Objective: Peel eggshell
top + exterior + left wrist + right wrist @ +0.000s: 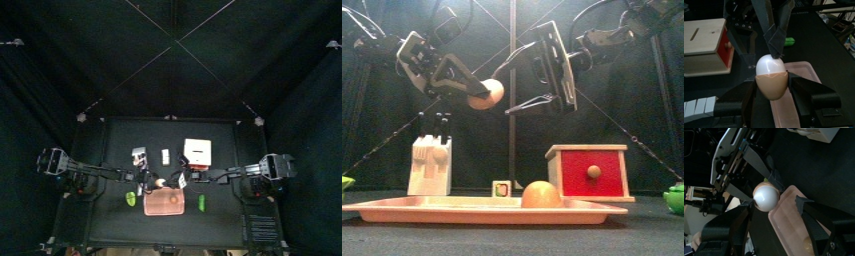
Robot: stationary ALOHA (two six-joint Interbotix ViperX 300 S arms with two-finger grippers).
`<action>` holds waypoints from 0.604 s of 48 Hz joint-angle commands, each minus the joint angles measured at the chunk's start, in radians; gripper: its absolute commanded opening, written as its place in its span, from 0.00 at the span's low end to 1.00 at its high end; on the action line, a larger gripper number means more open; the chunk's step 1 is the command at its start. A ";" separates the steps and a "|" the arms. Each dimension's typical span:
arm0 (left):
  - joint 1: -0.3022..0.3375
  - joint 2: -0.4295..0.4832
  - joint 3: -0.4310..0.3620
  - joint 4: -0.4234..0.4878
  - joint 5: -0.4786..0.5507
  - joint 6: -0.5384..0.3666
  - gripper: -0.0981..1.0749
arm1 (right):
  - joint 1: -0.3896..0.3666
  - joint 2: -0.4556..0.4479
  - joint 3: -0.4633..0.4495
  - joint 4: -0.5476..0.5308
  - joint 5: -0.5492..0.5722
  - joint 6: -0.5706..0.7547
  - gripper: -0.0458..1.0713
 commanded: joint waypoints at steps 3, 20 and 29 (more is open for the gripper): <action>0.000 -0.003 -0.025 0.002 -0.006 0.000 0.53 | -0.005 -0.005 -0.037 -0.018 -0.011 0.003 0.90; 0.000 -0.003 -0.025 0.002 -0.006 0.000 0.53 | -0.005 0.025 -0.063 -0.029 -0.009 0.003 0.89; 0.000 -0.003 -0.026 0.002 -0.008 0.000 0.53 | -0.005 0.026 -0.066 -0.029 -0.011 0.002 0.88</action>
